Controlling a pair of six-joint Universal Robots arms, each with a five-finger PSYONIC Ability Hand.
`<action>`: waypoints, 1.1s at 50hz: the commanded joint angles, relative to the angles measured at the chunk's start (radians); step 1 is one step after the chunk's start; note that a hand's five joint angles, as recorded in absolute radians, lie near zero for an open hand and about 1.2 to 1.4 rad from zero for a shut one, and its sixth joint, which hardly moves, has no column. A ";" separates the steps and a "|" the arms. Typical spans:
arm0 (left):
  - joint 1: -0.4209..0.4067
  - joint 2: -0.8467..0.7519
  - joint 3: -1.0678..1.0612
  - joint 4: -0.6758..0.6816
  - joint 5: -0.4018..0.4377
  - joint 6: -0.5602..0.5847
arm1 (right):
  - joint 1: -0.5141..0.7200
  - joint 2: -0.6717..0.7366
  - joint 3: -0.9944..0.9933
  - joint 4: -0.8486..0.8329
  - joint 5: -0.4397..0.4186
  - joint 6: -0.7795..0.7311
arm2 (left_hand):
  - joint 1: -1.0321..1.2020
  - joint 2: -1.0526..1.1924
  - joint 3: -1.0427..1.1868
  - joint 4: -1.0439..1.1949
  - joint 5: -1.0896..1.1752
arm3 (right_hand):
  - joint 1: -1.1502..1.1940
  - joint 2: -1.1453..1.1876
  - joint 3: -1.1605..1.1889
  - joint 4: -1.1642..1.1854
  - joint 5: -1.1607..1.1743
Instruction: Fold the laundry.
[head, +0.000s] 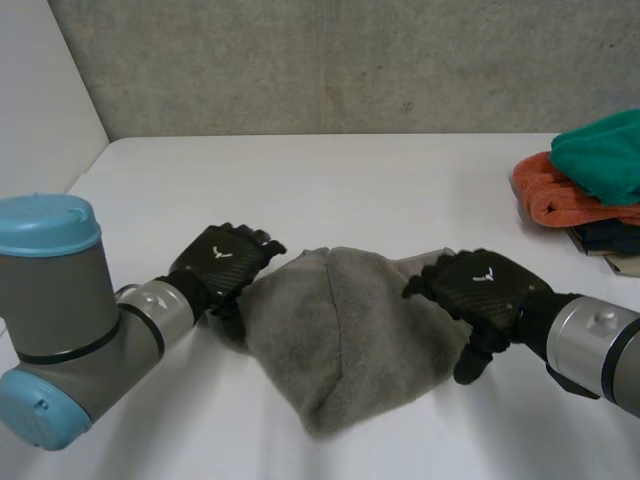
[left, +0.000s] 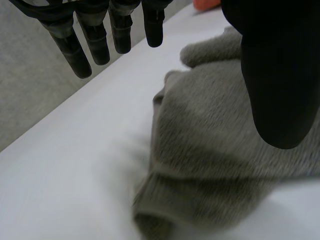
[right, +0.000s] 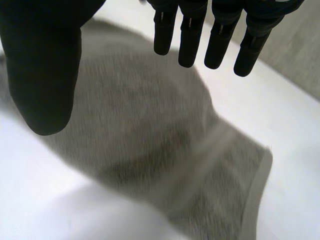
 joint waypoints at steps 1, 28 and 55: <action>0.057 -0.027 0.002 0.002 0.060 0.062 | -0.029 0.108 0.045 -0.084 0.080 -0.133 | -0.014 -0.035 -0.034 -0.028 -0.049 | -0.024 -0.037 -0.016 -0.009 0.020; -0.004 -0.221 0.240 0.020 -0.044 0.134 | 0.023 0.385 -0.094 -0.435 0.255 -0.115 | 1.208 1.187 1.187 1.194 1.173 | 1.018 1.006 1.027 1.034 1.063; 0.042 0.348 0.150 0.120 -0.185 -0.100 | 0.045 0.167 -0.577 -0.391 0.295 0.105 | 1.208 1.187 1.187 1.194 1.173 | 1.018 1.006 1.027 1.034 1.063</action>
